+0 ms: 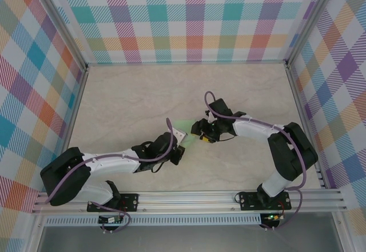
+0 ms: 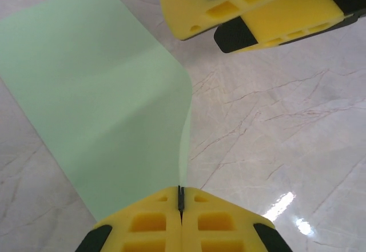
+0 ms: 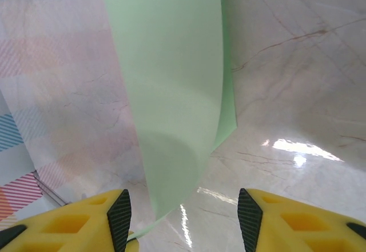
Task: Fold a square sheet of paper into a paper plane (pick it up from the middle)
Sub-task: Third fold the triangle at the center of the table.
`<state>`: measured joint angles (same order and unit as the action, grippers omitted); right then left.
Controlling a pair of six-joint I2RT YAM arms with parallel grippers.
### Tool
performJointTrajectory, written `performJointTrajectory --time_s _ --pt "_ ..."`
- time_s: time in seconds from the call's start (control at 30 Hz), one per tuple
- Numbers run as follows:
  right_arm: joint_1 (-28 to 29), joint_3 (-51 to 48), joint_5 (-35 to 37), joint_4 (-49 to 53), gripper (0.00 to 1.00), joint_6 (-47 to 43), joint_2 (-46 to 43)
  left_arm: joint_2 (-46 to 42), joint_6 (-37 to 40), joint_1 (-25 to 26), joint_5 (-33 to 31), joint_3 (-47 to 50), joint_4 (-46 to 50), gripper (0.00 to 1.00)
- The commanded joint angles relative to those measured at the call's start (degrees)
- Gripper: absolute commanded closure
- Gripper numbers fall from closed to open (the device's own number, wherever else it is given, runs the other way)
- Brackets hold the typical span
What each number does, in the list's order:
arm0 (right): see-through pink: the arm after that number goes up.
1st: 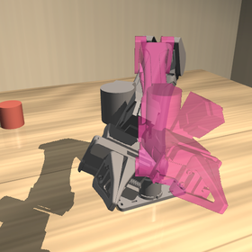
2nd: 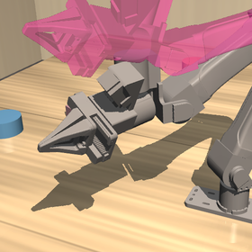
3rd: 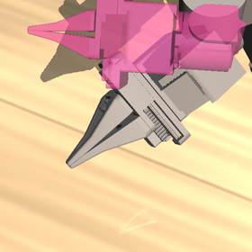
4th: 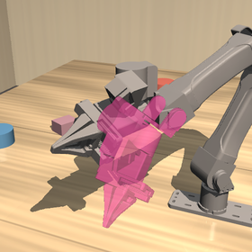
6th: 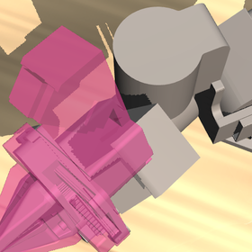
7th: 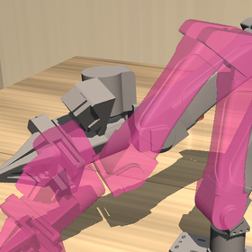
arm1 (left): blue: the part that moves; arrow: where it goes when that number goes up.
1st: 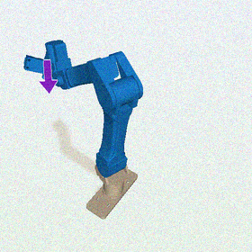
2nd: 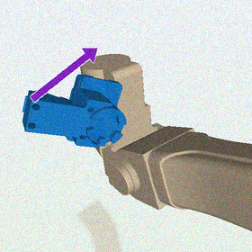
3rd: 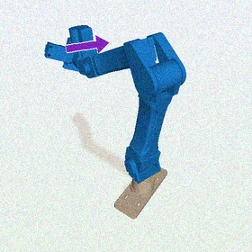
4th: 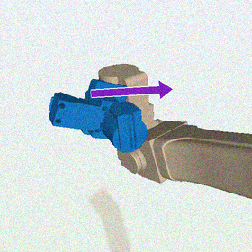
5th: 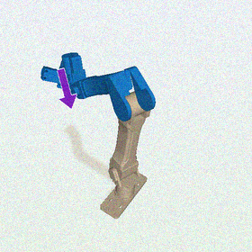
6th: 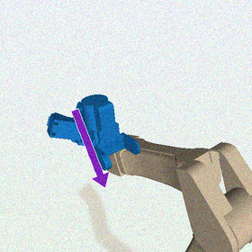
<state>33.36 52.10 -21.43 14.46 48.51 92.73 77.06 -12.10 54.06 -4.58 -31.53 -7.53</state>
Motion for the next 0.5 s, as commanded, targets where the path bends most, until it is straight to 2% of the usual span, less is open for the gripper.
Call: performJointTrajectory --time_s 0.0,0.07,0.37,0.47 --pt "-0.4 0.6 1.0 2.3 0.45 -1.4 -0.9 -0.9 -2.7 -3.3 11.0 0.8 -3.1 1.0" --pt "-0.4 0.8 0.9 2.1 0.47 -1.4 -0.7 -0.7 -3.3 -5.0 13.3 0.7 -2.8 1.0" --pt "-0.4 5.3 -1.4 1.6 0.7 -3.1 3.0 2.6 -5.5 -11.0 23.7 -0.1 -2.5 1.0" --pt "-0.3 7.9 -1.5 2.5 0.72 -4.0 5.6 3.7 -5.9 -12.2 25.8 -0.7 -2.1 0.99"
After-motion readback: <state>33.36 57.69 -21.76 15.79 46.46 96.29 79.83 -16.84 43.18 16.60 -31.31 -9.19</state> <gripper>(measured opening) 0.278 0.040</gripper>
